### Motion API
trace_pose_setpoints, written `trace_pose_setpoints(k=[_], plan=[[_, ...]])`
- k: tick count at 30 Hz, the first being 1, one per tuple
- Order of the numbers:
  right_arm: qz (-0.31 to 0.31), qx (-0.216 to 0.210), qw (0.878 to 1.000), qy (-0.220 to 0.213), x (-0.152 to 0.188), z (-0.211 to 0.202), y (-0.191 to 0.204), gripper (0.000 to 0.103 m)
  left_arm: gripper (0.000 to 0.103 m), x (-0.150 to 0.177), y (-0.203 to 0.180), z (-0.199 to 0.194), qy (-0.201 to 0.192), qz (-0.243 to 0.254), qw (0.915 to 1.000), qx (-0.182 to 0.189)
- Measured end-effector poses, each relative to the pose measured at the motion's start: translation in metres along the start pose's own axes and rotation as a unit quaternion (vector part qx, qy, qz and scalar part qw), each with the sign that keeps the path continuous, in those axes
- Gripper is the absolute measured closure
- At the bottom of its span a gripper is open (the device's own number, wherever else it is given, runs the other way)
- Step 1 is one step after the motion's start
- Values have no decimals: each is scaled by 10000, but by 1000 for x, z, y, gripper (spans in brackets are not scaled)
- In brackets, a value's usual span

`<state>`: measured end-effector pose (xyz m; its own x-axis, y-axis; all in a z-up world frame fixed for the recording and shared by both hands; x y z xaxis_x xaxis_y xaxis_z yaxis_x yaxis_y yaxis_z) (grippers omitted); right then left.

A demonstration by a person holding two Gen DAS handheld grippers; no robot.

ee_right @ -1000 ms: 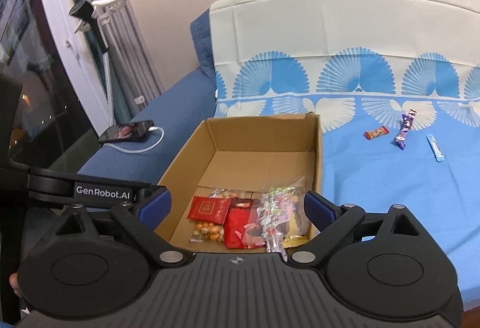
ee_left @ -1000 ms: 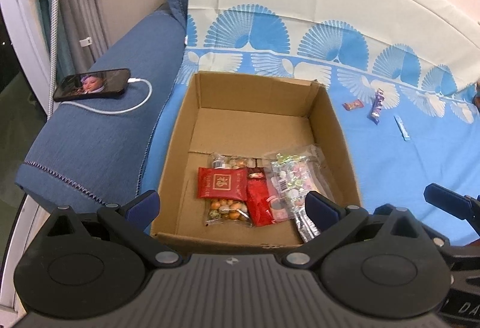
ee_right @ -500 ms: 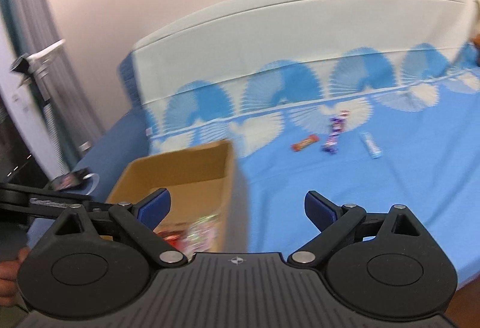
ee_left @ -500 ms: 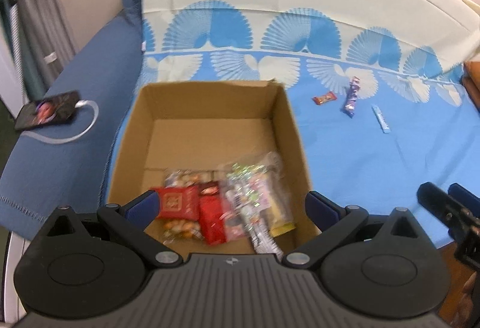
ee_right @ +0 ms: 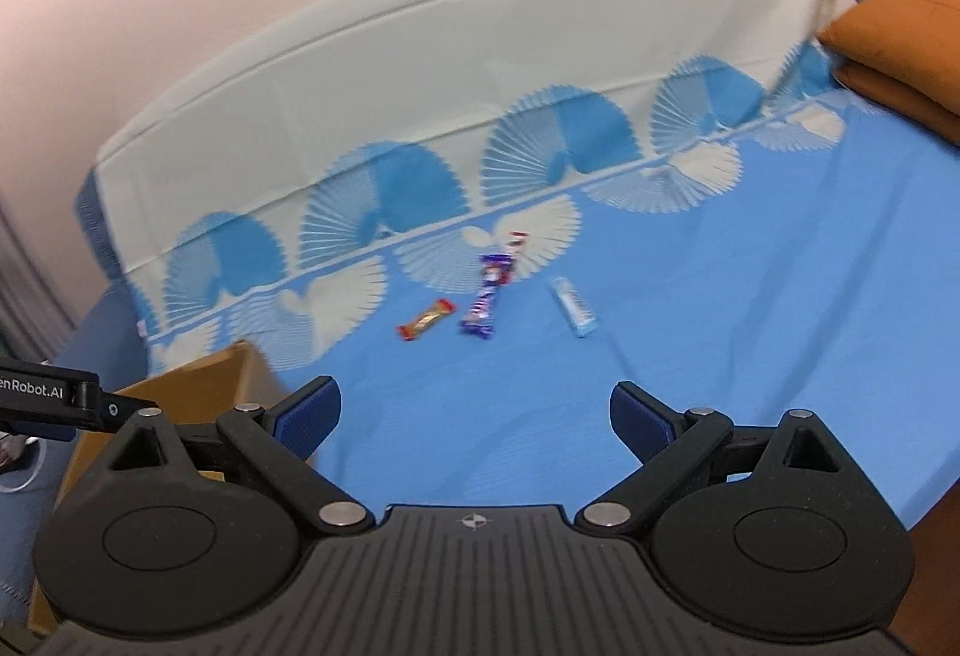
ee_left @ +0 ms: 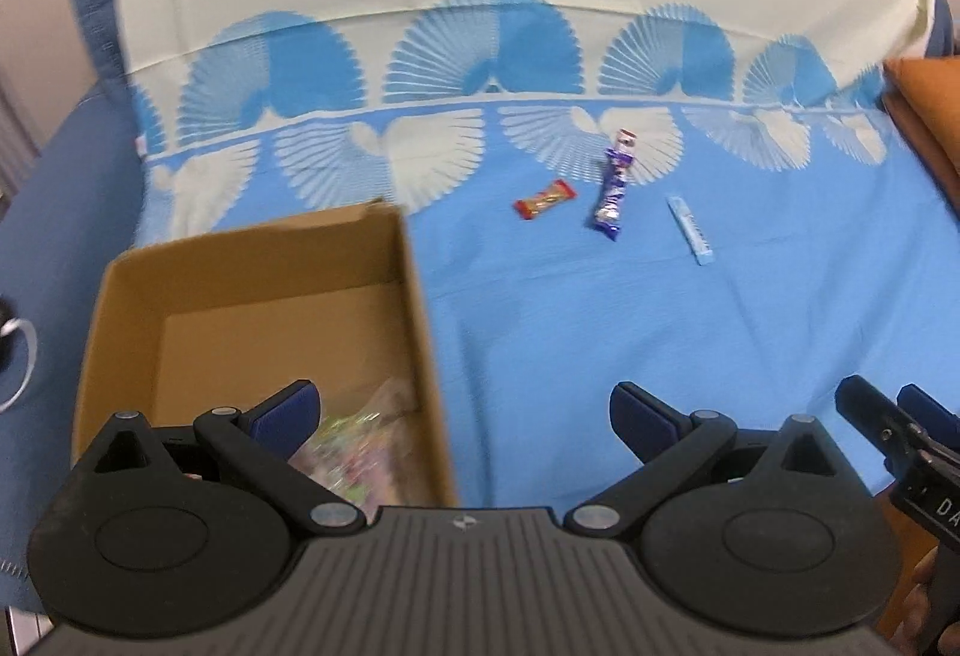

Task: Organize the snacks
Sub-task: 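Move both tools over the purple candy bar and blue stick packet, then grasp the purple candy bar with left gripper while right gripper grasps blue stick packet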

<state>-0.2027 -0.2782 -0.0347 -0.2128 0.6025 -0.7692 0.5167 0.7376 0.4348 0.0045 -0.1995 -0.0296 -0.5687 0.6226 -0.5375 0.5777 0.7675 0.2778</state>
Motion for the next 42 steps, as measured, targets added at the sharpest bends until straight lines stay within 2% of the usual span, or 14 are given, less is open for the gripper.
trace_pose_setpoints(k=[8, 13, 16, 20, 22, 25, 29, 30, 32, 33, 34, 35, 38, 42], plan=[[38, 362, 9992, 156, -15, 57, -62, 5, 0, -48, -72, 71, 289, 390, 9983, 308], [-250, 687, 9966, 381, -32, 127, -108, 5, 0, -93, -127, 141, 539, 569, 9940, 759], [-608, 743, 9935, 613, -36, 181, -127, 5, 0, -114, -164, 188, 846, 556, 9904, 943], [-883, 611, 9883, 1081, -27, 250, -147, 5, 0, -134, -200, 246, 1155, 457, 9876, 955], [-812, 544, 9874, 1242, -23, 276, -158, 5, 0, -141, -215, 262, 1128, 590, 9875, 925], [-686, 425, 9879, 1328, -17, 300, -169, 5, 0, -148, -232, 282, 1100, 744, 9875, 843], [-1293, 599, 9814, 1283, -11, 319, -172, 0, 1, -150, -245, 304, 1221, 824, 9867, 692], [-1458, 647, 9791, 1264, -10, 321, -171, 0, 18, -151, -245, 307, 1199, 788, 9877, 624], [-1740, 597, 9756, 1197, -8, 322, -168, 10, 50, -155, -240, 305, 970, 687, 9918, 463], [-1836, 488, 9760, 1069, -9, 319, -165, 37, 88, -156, -239, 301, 901, 657, 9923, 546], [-1941, 421, 9751, 986, -10, 315, -162, 71, 89, -156, -237, 299, 934, 670, 9914, 629], [-2050, 445, 9728, 987, -9, 313, -161, 81, 90, -155, -234, 297, 972, 646, 9912, 623], [-2107, 514, 9706, 1044, -8, 305, -159, 86, 91, -154, -221, 282, 823, 627, 9927, 625], [-1599, 529, 9813, 936, -16, 285, -158, 87, 92, -147, -195, 244, 733, 434, 9929, 829]])
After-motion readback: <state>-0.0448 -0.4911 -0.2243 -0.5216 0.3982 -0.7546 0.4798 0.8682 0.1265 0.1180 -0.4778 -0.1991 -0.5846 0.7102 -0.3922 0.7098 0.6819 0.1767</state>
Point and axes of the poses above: each gripper's, at about its wrist camera, not at the fingertips, and z roughly the way its jaws point, y to its left, x to its underside, the point moved 8 cm from there along z, roughly the way its jaws point, and after that the axes turned 15 degrees about -x, right-handed, at the moved point
